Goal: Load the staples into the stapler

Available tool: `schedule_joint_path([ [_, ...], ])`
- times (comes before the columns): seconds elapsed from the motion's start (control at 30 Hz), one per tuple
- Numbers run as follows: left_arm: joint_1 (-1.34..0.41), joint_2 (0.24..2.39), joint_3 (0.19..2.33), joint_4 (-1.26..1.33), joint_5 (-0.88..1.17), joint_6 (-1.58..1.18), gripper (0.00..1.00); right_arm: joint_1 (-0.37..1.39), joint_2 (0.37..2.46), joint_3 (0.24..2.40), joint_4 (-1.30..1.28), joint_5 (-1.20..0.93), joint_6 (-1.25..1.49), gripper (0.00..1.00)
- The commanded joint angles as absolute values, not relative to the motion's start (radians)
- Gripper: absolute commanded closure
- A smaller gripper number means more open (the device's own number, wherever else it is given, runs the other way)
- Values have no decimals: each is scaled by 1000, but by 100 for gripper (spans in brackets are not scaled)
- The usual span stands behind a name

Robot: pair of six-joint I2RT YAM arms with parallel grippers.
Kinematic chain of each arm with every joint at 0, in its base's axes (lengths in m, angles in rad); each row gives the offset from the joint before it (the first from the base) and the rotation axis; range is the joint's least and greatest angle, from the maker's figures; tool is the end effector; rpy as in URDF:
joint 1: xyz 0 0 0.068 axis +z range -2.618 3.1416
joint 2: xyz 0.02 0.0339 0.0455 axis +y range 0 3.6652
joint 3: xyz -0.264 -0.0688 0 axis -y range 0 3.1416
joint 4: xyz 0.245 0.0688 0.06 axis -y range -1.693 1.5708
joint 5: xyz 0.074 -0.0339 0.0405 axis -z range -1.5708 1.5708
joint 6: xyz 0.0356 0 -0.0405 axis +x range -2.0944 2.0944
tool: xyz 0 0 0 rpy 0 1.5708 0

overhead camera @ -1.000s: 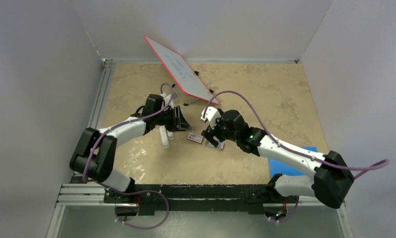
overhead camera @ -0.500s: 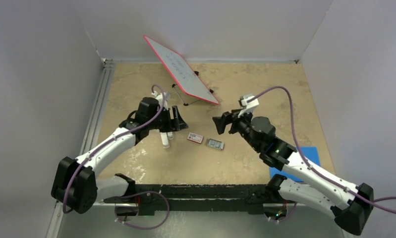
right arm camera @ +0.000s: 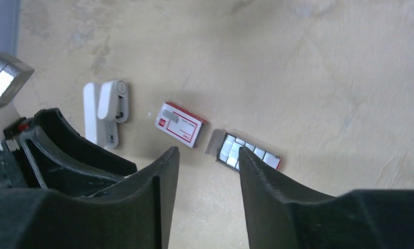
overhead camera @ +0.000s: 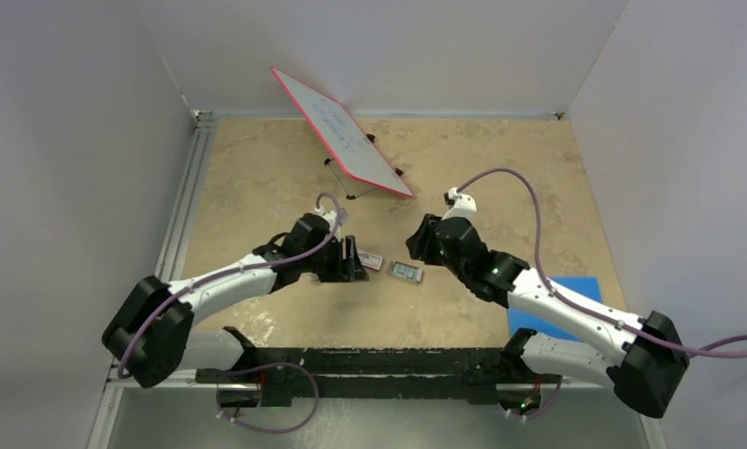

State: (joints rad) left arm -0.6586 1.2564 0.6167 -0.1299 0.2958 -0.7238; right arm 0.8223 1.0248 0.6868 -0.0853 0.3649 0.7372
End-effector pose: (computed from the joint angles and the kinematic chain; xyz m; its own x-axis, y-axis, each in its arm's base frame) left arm 0.1900 -0.1602 0.1913 -0.9097 -0.0970 -0.4038 0.1983 0.7529 -0.6276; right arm 0.1670 0.1612 0.2704 -0.5182 0.3648 -0.7735 -0.1549 0.8495 0.5044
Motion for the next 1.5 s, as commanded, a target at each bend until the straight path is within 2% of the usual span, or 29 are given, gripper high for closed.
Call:
schedule_joint_path([
  [0.0, -708, 1357, 614, -15, 267, -842, 50, 821, 1081, 691, -149, 351, 964, 56],
  [0.1, -724, 1421, 643, -20, 209, -872, 56, 820, 1105, 668, -129, 286, 998, 60],
  [0.3, -727, 1558, 721, 30, 174, -910, 65, 820, 1151, 624, -60, 149, 1005, 61],
  [0.47, -727, 1642, 766, 28, 128, -956, 72, 845, 1214, 619, -53, 146, 1021, 61],
  [0.6, -726, 1694, 798, 5, 76, -1006, 73, 883, 1263, 627, -77, 202, 1045, 54],
  [0.93, -668, 1772, 889, 3, 43, -1012, 73, 914, 1355, 631, -77, 261, 1072, 56],
  [1.2, -582, 1772, 887, 15, 75, -963, 73, 914, 1453, 671, -79, 299, 1087, 56],
  [1.47, -471, 1754, 880, 63, 209, -858, 73, 894, 1515, 723, -76, 379, 1079, 56],
])
